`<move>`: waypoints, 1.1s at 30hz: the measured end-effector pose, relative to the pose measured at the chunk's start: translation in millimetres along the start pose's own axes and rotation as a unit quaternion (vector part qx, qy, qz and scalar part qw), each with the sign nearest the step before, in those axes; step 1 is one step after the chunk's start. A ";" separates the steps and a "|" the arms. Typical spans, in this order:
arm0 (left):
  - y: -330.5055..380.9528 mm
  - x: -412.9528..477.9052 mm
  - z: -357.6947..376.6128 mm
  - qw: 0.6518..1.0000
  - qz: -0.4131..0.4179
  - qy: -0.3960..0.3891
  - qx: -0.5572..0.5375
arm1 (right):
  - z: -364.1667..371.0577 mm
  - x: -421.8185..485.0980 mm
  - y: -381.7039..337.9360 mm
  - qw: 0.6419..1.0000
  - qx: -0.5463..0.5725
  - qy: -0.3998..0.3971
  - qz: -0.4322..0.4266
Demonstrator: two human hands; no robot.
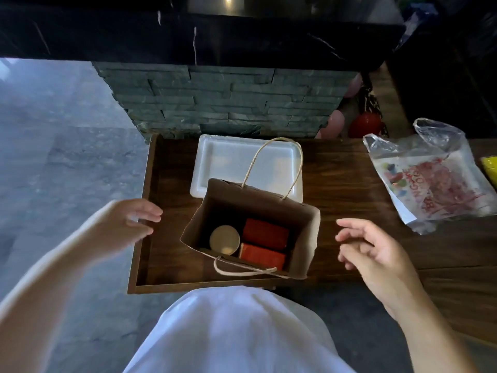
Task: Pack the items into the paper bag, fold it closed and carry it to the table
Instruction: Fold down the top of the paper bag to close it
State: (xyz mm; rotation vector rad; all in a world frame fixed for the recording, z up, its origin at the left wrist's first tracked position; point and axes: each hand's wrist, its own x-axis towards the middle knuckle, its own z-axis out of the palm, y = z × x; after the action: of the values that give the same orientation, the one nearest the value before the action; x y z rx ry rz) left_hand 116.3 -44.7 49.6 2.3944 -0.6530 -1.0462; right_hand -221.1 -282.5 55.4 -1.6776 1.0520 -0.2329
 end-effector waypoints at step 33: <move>-31.1 22.8 96.4 0.974 0.196 0.067 -0.093 | 63.7 33.9 70.8 0.997 0.069 -0.033 0.009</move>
State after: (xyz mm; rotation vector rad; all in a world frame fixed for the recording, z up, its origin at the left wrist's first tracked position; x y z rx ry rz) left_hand 64.1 -53.2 -39.8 2.0423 -0.8911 -0.7351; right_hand -198.5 -265.3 -41.6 -1.5406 0.9794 -0.2308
